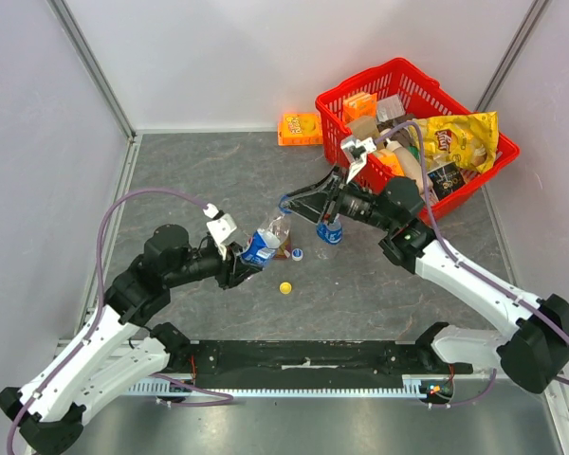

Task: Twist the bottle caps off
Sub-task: Unscrew the bottle cap from the plastic bottle.

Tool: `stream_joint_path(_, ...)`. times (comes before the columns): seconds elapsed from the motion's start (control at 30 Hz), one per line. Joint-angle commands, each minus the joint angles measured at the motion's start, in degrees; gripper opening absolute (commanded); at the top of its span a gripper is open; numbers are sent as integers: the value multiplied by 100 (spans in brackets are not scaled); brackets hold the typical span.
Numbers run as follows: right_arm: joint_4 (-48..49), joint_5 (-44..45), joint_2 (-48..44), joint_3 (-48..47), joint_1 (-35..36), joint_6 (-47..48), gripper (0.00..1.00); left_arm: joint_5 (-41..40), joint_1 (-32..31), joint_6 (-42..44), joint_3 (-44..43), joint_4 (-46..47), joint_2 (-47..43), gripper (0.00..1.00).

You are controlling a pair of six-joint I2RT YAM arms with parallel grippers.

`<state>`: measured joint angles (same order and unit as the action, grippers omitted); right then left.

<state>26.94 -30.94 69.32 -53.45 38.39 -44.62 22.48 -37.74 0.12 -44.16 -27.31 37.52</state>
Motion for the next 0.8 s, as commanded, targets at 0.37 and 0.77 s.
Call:
stream_joint_path(0.37, 3086, -2240, -516, 537, 63, -292, 0, 2603, -14, -381, -514, 788, -219, 2)
stream_joint_path(0.77, 4564, -3032, -727, 678, 63, -837, 0, 4202, -6, -1154, -611, 1799, 63, 2)
